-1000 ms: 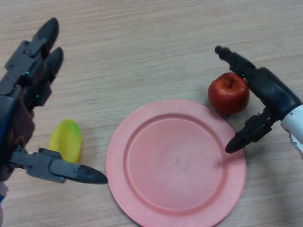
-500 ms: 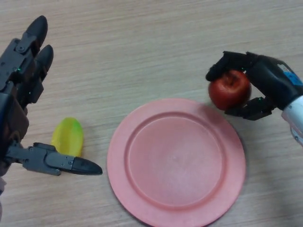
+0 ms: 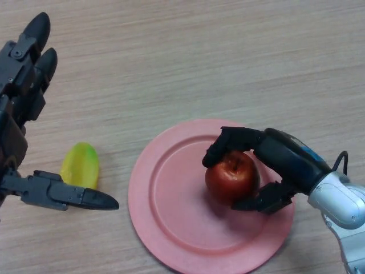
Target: Pick up the red apple and place it on the plate
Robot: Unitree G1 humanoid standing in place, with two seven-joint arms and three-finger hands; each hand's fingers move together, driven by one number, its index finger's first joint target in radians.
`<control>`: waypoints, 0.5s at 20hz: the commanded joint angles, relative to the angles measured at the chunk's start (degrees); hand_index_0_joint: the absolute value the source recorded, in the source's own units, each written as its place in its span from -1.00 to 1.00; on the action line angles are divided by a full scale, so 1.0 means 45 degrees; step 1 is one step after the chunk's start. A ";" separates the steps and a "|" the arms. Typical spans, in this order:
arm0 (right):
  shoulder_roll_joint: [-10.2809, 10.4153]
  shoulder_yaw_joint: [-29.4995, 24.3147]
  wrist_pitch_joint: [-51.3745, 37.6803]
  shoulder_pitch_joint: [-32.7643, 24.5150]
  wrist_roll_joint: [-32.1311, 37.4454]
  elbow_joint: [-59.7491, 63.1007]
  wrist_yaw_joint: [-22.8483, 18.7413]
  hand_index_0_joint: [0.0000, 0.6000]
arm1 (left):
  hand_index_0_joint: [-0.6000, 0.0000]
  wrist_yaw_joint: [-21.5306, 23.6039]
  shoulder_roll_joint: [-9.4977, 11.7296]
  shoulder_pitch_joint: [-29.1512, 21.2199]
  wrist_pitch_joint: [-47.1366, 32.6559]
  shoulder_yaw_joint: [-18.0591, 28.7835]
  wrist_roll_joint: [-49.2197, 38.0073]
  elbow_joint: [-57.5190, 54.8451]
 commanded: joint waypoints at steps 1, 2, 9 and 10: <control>0.0020 -0.0452 -0.0109 -0.0349 0.0767 -0.1354 -0.0120 0.00 | 1.00 0.0384 0.0395 -0.0314 -0.1691 0.0927 -0.0328 -0.0543; 0.0173 -0.0495 0.1527 -0.0389 0.1451 -0.2097 0.0235 -0.50 | 1.00 0.0441 0.0450 -0.0424 -0.1837 0.0969 -0.0396 -0.0377; -0.1301 -0.3332 0.5919 -0.1523 0.6271 -0.3392 -0.0593 -1.00 | 1.00 0.0308 0.0760 -0.0728 -0.1951 0.1066 -0.1040 0.0468; -0.1646 -0.3927 0.4863 -0.0907 0.6833 -0.3414 -0.0958 -1.00 | 1.00 0.0132 0.0838 -0.0771 -0.1902 0.1236 -0.1333 0.0524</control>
